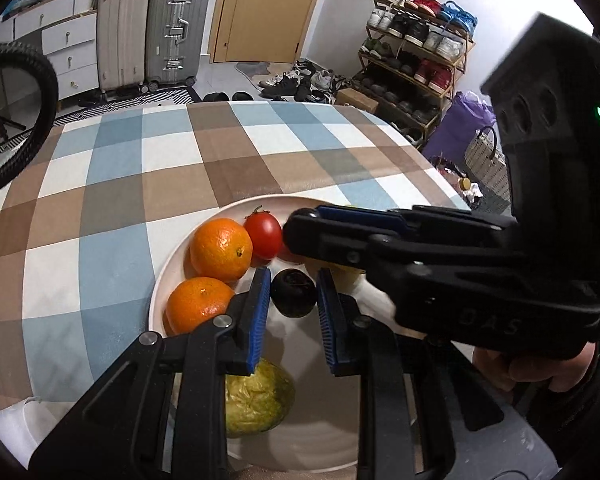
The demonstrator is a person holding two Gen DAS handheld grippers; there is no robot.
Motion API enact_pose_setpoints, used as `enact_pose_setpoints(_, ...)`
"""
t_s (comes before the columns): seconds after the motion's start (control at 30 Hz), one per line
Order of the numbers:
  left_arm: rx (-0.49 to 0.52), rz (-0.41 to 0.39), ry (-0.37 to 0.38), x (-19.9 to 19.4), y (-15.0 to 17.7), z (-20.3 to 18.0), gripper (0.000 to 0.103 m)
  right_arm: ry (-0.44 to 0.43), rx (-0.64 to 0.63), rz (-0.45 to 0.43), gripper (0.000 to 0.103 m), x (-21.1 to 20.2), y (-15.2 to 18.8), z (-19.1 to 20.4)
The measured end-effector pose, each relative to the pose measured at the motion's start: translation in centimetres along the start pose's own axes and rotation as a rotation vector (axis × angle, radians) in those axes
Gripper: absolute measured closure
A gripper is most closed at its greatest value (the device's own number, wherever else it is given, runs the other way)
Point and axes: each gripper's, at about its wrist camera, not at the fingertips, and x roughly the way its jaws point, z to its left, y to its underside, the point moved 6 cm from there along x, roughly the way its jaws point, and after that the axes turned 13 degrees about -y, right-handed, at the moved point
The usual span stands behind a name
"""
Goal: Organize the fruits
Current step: 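Carry both plums over the cream plate with both tools, then lower both plums onto the plate and open both tools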
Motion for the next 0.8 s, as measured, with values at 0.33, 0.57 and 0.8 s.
enact_pose_setpoints(0.33,-0.024,-0.03,-0.018,-0.9,-0.1,0.4,0.08,-0.021,0.017,-0.071,0.052,-2.8,0.0,0.5)
enact_pose_setpoints(0.57,-0.06,-0.106,-0.038,-5.4,-0.1,0.7,0.047,0.003,-0.036,-0.209,0.033,-9.7,0.9,3.5)
enact_pose_setpoints(0.8,-0.096,-0.168,-0.077,-10.8,1.5,0.4,0.021,0.041,-0.066,-0.327,0.008,-16.2,3.9,6.5)
